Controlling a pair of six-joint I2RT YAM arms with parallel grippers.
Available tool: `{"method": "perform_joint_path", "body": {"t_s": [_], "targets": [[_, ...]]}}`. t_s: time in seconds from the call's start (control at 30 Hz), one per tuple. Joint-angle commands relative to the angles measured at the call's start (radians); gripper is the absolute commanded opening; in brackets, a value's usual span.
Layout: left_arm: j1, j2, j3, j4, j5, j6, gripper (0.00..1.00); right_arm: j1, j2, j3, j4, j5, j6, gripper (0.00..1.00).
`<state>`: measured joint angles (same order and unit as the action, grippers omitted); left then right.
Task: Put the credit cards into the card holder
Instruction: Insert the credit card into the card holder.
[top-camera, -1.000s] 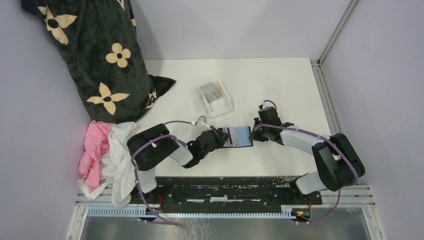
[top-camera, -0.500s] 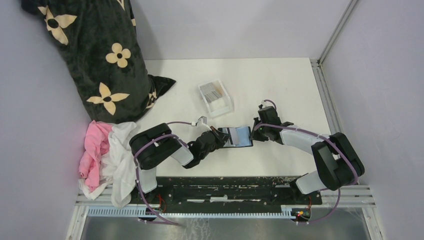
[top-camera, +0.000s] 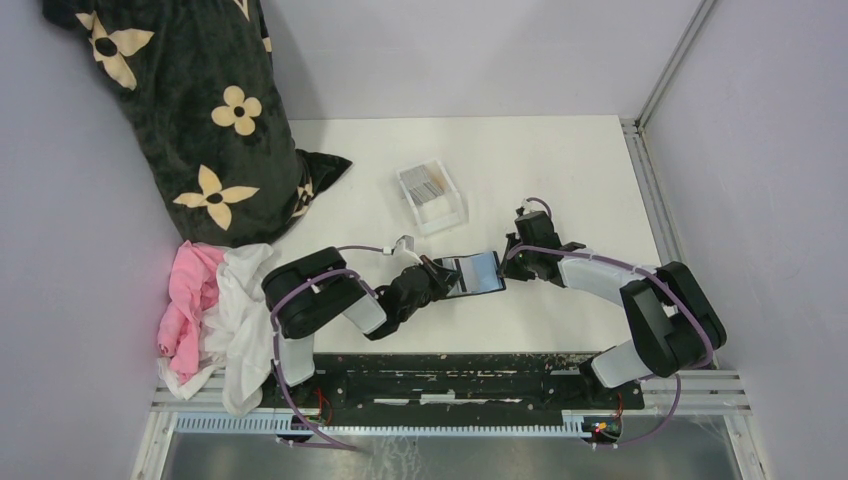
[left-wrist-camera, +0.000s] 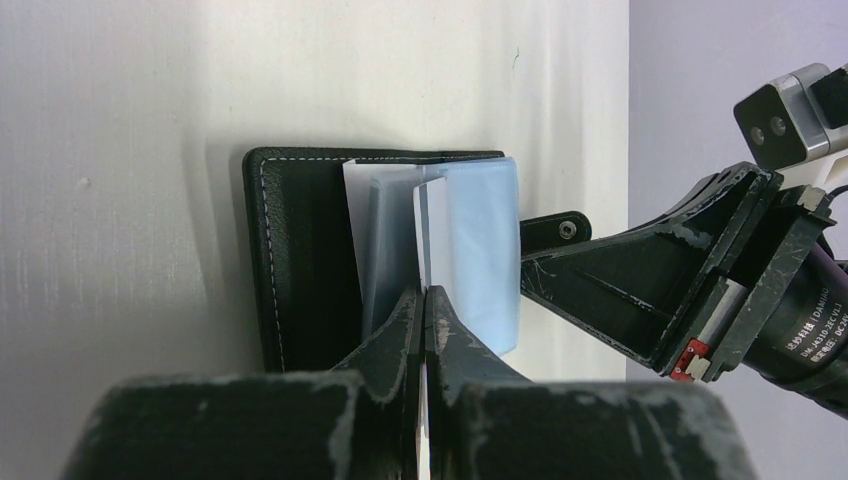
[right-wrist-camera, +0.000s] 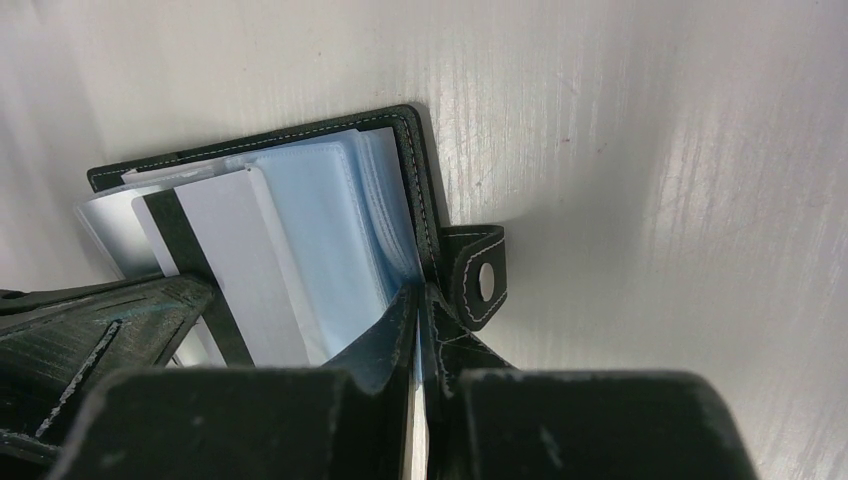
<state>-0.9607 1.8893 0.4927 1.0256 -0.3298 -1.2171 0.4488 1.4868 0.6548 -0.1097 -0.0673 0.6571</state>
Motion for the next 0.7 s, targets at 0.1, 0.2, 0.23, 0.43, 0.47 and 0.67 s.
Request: {"method": "perform_joint_path", "body": {"t_s": [0.1,0.2,0.23,0.43,0.47,0.67], "targets": [[-0.013,0.046,0.0,-0.05,0.042,0.003,0.03,-0.001,0.053,0.0,0.023,0.052,-0.002,0.07],[-0.012,0.056,0.01,-0.052,0.042,0.004,0.03,-0.001,0.054,0.002,0.021,0.05,-0.003,0.07],[-0.013,0.059,0.013,-0.053,0.04,0.004,0.03,-0.001,0.054,0.002,0.021,0.049,-0.003,0.07],[-0.016,0.099,0.059,-0.051,0.039,-0.003,0.03,-0.001,0.054,0.0,0.014,0.047,-0.003,0.07],[-0.02,0.105,0.068,-0.051,0.039,-0.006,0.03,-0.001,0.055,0.0,0.016,0.044,0.0,0.07],[-0.034,0.139,0.125,-0.067,0.042,-0.01,0.06,-0.001,0.06,-0.005,0.022,0.034,0.004,0.07]]}}
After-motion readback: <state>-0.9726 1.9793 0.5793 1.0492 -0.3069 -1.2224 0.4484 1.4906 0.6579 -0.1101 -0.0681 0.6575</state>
